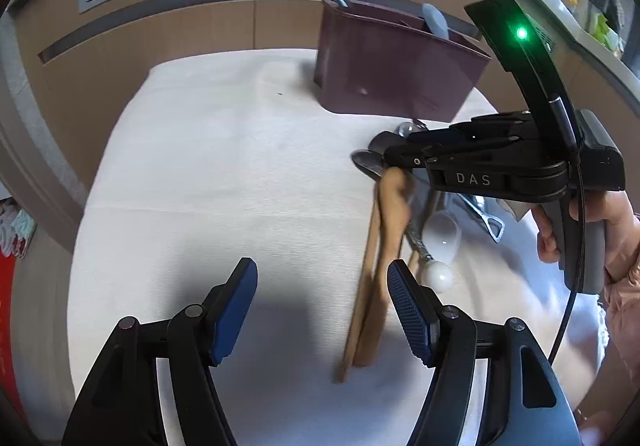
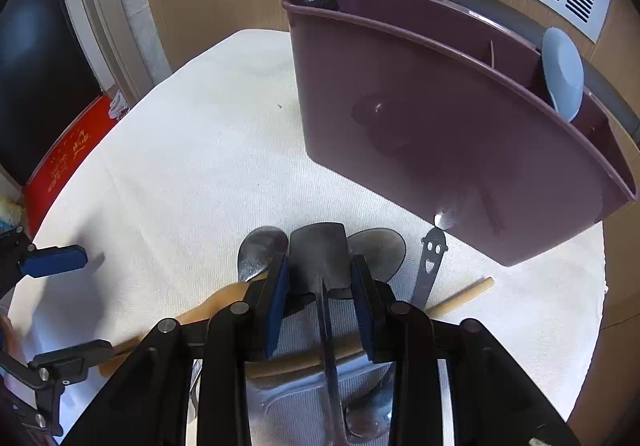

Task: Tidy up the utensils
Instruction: 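Grasp the metal spatula with the right tool while the left grasps the wooden spoon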

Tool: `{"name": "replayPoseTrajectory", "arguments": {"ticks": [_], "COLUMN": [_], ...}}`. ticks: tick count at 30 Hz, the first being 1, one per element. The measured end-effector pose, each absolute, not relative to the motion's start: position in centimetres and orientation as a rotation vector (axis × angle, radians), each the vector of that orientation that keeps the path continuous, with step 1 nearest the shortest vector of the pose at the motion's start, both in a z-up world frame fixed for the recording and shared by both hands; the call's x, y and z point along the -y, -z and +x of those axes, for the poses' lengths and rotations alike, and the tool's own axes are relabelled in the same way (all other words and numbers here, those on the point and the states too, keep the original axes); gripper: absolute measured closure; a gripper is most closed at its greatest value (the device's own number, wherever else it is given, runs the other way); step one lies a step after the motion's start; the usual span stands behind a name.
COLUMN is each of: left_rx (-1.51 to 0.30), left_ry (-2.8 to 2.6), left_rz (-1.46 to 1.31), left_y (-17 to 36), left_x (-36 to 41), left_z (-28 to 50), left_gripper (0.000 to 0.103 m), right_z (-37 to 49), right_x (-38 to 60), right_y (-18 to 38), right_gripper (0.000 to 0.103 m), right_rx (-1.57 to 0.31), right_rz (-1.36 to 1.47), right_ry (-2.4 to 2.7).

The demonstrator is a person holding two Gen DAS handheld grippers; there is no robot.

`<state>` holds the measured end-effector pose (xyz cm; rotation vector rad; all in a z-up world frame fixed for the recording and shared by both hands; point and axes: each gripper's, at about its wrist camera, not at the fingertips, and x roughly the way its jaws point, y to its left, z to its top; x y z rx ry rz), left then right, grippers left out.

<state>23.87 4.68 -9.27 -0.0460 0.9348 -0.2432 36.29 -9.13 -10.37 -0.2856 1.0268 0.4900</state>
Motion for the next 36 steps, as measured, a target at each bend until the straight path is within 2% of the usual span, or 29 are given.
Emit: {"name": "replayPoseTrajectory", "arguments": {"ticks": [7, 9, 12, 20, 22, 25, 27, 29, 36], "left_rx": [-0.969, -0.971, -0.98, -1.072, -1.085, -1.056, -1.043, -1.024, -0.937], "left_ry": [0.351, 0.378, 0.413, 0.397, 0.386, 0.376, 0.37, 0.365, 0.312], "left_rz": [-0.03, -0.012, 0.023, 0.138, 0.147, 0.152, 0.118, 0.081, -0.023], "left_y": [9.1, 8.7, 8.5, 9.9, 10.4, 10.3, 10.0, 9.6, 7.6], "left_x": [-3.1, -2.4, -1.2, 2.0, 2.3, 2.4, 2.0, 1.3, -2.0], "left_z": [25.0, 25.8, 27.2, 31.6, 32.0, 32.0, 31.8, 31.4, 29.6], "left_gripper": [0.035, 0.035, 0.036, 0.05, 0.056, 0.073, 0.073, 0.073, 0.073], "right_z": [34.1, 33.3, 32.1, 30.3, 30.5, 30.5, 31.1, 31.6, 34.3], "right_x": [12.3, 13.8, 15.6, 18.3, 18.2, 18.2, 17.9, 17.6, 14.7], "right_y": [7.9, 7.0, 6.2, 6.3, 6.6, 7.0, 7.4, 7.9, 9.7], "right_gripper": [0.075, 0.103, 0.102, 0.102, 0.099, 0.092, 0.068, 0.059, 0.059], "right_rx": [-0.968, -0.953, -0.938, -0.929, -0.93, -0.939, -0.943, -0.947, -0.996], "right_rz": [-0.215, -0.184, -0.142, -0.131, -0.14, -0.135, -0.135, -0.136, -0.137], "right_ry": [-0.46, -0.439, -0.424, -0.417, -0.427, -0.431, -0.42, -0.396, -0.335]}}
